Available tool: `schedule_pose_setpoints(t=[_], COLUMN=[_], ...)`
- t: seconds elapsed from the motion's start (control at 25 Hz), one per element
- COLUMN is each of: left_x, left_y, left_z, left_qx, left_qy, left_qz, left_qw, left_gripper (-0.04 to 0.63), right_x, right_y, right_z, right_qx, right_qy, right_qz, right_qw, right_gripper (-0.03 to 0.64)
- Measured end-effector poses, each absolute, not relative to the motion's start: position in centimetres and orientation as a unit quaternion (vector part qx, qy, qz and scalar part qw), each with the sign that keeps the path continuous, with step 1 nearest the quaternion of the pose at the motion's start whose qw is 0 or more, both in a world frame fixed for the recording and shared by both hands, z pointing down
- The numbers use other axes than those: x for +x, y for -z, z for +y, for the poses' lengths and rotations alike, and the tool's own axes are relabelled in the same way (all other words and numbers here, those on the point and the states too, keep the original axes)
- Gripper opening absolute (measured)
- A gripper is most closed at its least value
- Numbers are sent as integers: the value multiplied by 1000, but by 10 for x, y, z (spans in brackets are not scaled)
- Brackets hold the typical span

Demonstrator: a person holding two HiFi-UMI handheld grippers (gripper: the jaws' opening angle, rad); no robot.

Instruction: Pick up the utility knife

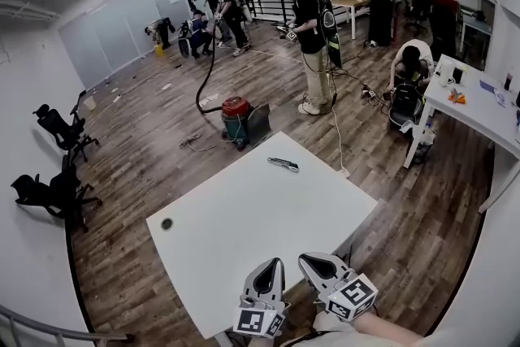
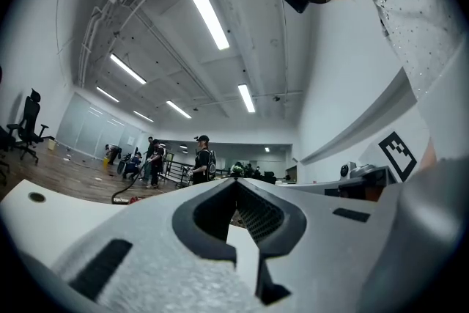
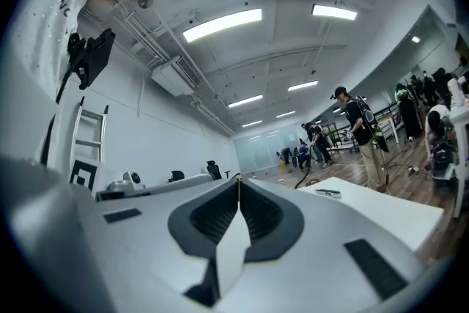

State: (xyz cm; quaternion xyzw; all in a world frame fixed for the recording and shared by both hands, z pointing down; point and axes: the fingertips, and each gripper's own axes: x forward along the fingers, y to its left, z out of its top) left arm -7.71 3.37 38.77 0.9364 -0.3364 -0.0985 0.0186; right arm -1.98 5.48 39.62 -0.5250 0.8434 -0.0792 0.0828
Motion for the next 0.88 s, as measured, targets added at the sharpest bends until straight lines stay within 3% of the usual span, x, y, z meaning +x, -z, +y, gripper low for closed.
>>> schedule_pose_setpoints(t=[0.88], left_x=[-2], left_y=[-389], left_z=[-45], left_qx=[918], left_qy=[112], left_qz=[-381], left_qw=[4], left_gripper=[8], right_x=[39], right_y=[-395], right_z=[-32], right_qx=[-469], right_qy=[74], right_qz=[876], right_qw=[88], right_gripper=[8])
